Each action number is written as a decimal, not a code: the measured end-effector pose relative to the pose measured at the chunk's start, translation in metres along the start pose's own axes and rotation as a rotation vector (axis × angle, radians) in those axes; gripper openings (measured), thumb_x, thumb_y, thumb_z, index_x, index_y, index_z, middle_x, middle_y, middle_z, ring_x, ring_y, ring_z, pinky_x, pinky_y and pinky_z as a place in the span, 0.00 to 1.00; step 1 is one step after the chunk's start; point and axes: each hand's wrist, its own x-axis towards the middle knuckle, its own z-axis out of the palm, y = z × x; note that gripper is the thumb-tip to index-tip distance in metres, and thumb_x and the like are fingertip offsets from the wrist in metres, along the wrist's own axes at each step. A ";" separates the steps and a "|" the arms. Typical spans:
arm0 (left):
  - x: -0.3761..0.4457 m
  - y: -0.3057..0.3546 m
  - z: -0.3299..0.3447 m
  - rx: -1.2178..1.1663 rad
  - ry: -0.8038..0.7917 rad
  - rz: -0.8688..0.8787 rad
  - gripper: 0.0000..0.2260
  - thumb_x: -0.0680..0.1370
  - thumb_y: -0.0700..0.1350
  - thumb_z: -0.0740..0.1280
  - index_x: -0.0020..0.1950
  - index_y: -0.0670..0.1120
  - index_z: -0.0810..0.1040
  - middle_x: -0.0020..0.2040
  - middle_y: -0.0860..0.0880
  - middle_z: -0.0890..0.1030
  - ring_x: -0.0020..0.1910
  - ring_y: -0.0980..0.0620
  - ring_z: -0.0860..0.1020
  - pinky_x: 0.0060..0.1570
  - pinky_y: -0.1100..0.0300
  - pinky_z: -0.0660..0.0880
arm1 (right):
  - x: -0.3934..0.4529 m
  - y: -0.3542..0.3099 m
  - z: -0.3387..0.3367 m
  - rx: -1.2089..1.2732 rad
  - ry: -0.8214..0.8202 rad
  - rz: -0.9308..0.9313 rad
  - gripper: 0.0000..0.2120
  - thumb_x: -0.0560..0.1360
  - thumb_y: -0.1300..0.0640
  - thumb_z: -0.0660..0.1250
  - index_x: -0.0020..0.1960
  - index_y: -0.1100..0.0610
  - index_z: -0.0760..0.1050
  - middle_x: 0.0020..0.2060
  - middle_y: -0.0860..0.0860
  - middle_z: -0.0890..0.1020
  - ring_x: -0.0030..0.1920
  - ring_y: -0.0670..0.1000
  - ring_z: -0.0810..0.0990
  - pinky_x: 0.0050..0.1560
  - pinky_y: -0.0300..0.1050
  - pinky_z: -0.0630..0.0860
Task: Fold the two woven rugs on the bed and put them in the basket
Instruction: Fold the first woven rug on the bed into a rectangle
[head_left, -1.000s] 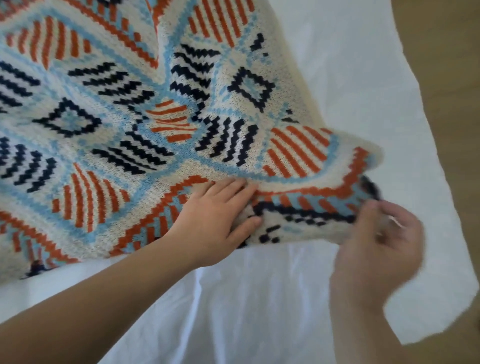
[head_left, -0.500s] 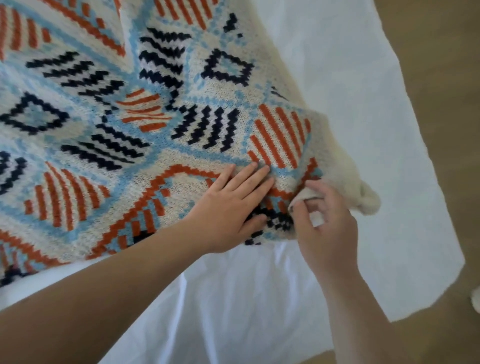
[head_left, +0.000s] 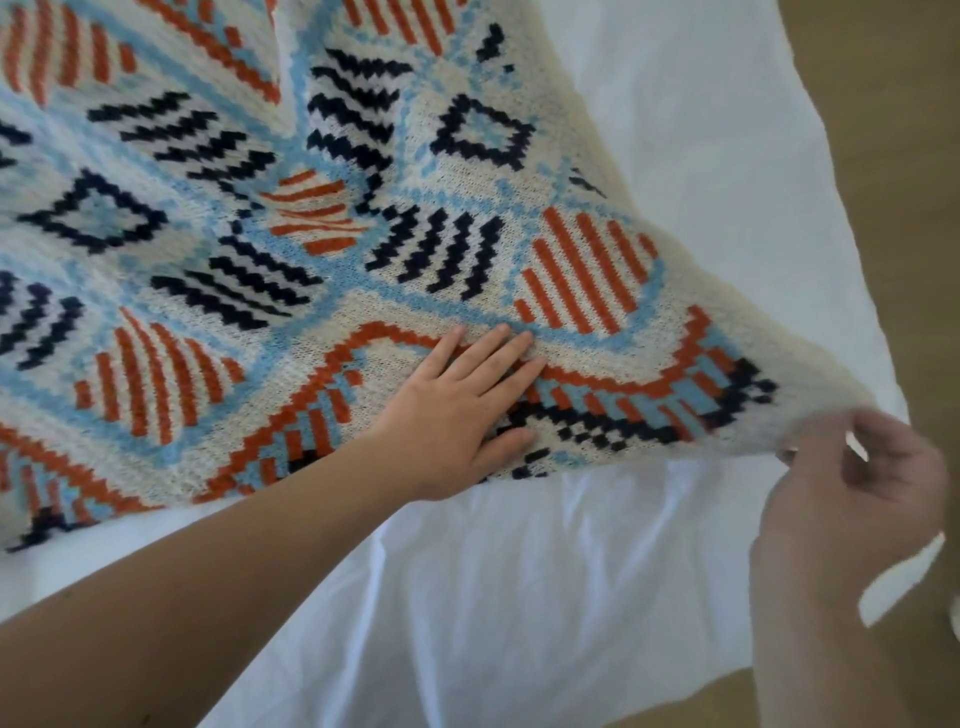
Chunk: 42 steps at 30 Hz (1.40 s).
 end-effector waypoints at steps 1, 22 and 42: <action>0.000 0.001 0.000 -0.001 -0.003 -0.005 0.32 0.81 0.67 0.39 0.81 0.53 0.37 0.81 0.52 0.36 0.78 0.52 0.32 0.76 0.47 0.32 | 0.003 -0.002 0.001 0.055 -0.027 0.042 0.10 0.76 0.60 0.70 0.53 0.49 0.75 0.52 0.47 0.82 0.45 0.44 0.83 0.40 0.39 0.80; 0.093 0.054 -0.013 0.111 0.066 0.188 0.29 0.83 0.58 0.48 0.82 0.50 0.46 0.82 0.49 0.46 0.81 0.49 0.43 0.78 0.44 0.39 | -0.003 0.024 0.049 -0.598 -0.471 -0.094 0.30 0.73 0.44 0.71 0.71 0.47 0.66 0.58 0.47 0.76 0.55 0.47 0.76 0.49 0.41 0.70; 0.014 0.012 -0.009 0.199 0.012 0.057 0.29 0.82 0.63 0.42 0.80 0.52 0.43 0.81 0.49 0.47 0.80 0.47 0.44 0.78 0.43 0.41 | -0.085 0.021 0.048 -0.528 -0.402 -0.512 0.27 0.77 0.49 0.66 0.72 0.59 0.69 0.74 0.60 0.68 0.75 0.59 0.64 0.70 0.56 0.60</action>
